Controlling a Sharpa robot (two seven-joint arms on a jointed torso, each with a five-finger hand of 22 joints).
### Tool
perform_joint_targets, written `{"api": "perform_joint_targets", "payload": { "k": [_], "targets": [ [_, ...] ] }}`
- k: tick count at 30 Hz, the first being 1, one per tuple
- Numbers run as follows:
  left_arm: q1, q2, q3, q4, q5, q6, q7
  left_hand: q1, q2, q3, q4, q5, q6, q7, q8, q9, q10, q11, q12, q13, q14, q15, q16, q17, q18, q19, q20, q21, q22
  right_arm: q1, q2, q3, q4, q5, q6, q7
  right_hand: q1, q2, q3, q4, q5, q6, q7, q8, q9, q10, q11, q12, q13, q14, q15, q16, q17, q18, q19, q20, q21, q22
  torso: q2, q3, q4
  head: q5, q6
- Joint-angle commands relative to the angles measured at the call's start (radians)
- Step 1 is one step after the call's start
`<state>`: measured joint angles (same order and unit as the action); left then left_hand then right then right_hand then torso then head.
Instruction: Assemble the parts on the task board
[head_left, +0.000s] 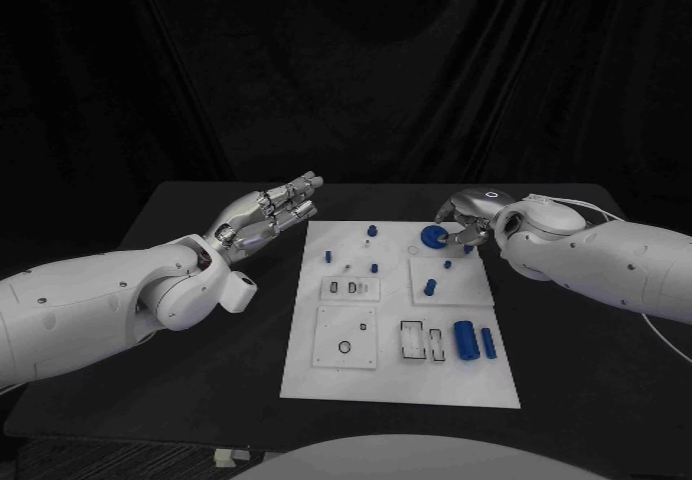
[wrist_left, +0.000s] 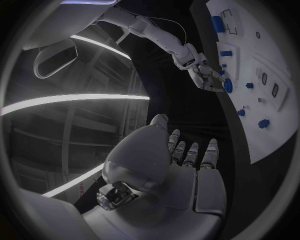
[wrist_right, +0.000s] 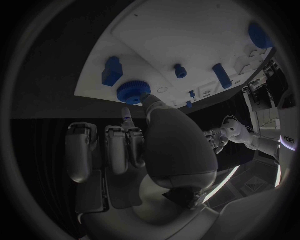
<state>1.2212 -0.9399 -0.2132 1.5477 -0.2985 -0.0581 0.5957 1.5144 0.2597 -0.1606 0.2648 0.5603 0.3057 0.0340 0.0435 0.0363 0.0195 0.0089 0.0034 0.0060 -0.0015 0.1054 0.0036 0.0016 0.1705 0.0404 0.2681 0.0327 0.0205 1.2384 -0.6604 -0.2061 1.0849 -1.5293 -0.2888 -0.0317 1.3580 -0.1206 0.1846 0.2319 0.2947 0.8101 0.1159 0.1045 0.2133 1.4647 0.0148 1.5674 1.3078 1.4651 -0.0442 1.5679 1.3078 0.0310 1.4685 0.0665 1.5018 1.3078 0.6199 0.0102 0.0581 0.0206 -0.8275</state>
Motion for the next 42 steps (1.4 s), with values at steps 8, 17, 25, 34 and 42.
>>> {"api": "perform_joint_targets", "payload": {
  "k": [8, 17, 25, 34, 42],
  "targets": [
    [0.002, 0.002, 0.001, 0.002, 0.001, 0.016, 0.012, 0.013, 0.002, 0.006, -0.001, 0.006, 0.001, 0.006, -0.004, 0.001, 0.001, 0.010, 0.003, 0.001, 0.001, 0.009, -0.004, -0.002, 0.010, 0.002, 0.008, 0.006, 0.002, -0.008, 0.017, 0.000, -0.031, -0.017, 0.021, -0.012, 0.003, 0.011, 0.011, -0.012, 0.043, 0.032, 0.000, 0.016, 0.002, 0.106, 0.007, 0.003, 0.263, 0.106, 0.006, 0.003, 0.263, -0.004, 0.032, 0.007, -0.005, 0.199, 0.000, 0.0009, 0.0006, 0.001, 0.002],
    [0.002, 0.004, 0.001, 0.000, 0.001, 0.020, 0.010, 0.014, 0.002, 0.008, -0.003, 0.007, 0.000, 0.007, -0.004, 0.001, 0.001, 0.010, 0.003, 0.001, 0.002, 0.011, -0.003, -0.001, 0.010, 0.002, 0.009, 0.007, 0.002, -0.015, 0.031, 0.000, -0.048, -0.017, 0.027, 0.004, -0.003, 0.007, 0.013, -0.020, 0.027, 0.057, -0.004, 0.027, 0.007, 0.106, 0.005, 0.003, 0.263, 0.106, 0.004, 0.003, 0.263, -0.003, 0.031, 0.006, -0.006, 0.200, 0.001, 0.0010, 0.0001, 0.002, -0.007],
    [0.002, 0.005, 0.001, -0.001, 0.001, 0.024, 0.007, 0.015, 0.002, 0.010, -0.004, 0.007, 0.000, 0.007, -0.004, 0.001, 0.001, 0.011, 0.003, 0.001, 0.004, 0.012, -0.003, -0.001, 0.010, 0.003, 0.010, 0.007, 0.002, -0.020, 0.039, 0.000, -0.055, -0.017, 0.033, 0.012, -0.013, 0.005, 0.010, -0.024, -0.027, 0.051, -0.006, 0.021, 0.005, 0.106, 0.002, 0.003, 0.263, 0.106, 0.002, 0.003, 0.263, -0.003, 0.032, 0.004, -0.006, 0.201, 0.001, 0.0009, -0.0006, 0.002, -0.012],
    [0.002, 0.006, 0.001, -0.001, 0.001, 0.026, 0.004, 0.016, 0.003, 0.012, -0.005, 0.008, -0.001, 0.007, -0.004, 0.001, 0.001, 0.011, 0.003, 0.001, 0.004, 0.013, -0.002, 0.000, 0.010, 0.003, 0.010, 0.008, 0.002, -0.022, 0.044, 0.000, -0.059, -0.017, 0.029, 0.020, -0.020, 0.008, 0.008, -0.023, -0.051, 0.057, -0.009, 0.024, 0.006, 0.106, 0.001, 0.003, 0.263, 0.106, 0.001, 0.003, 0.263, -0.004, 0.033, 0.003, -0.005, 0.203, 0.000, 0.0005, -0.0011, 0.005, -0.018],
    [0.002, 0.006, 0.001, -0.001, 0.001, 0.027, 0.002, 0.019, 0.006, 0.018, -0.007, 0.010, -0.001, 0.007, -0.004, 0.001, 0.001, 0.012, 0.003, 0.001, 0.005, 0.014, -0.002, 0.000, 0.010, 0.004, 0.011, 0.008, 0.002, -0.023, 0.039, 0.000, -0.053, -0.010, -0.002, 0.032, -0.004, 0.017, 0.019, -0.046, -0.007, 0.127, -0.023, 0.065, 0.035, 0.106, -0.011, 0.003, 0.263, 0.106, -0.010, 0.003, 0.263, -0.006, 0.038, -0.006, -0.001, 0.209, -0.001, -0.0006, -0.0009, 0.008, -0.024]
  ]
}}
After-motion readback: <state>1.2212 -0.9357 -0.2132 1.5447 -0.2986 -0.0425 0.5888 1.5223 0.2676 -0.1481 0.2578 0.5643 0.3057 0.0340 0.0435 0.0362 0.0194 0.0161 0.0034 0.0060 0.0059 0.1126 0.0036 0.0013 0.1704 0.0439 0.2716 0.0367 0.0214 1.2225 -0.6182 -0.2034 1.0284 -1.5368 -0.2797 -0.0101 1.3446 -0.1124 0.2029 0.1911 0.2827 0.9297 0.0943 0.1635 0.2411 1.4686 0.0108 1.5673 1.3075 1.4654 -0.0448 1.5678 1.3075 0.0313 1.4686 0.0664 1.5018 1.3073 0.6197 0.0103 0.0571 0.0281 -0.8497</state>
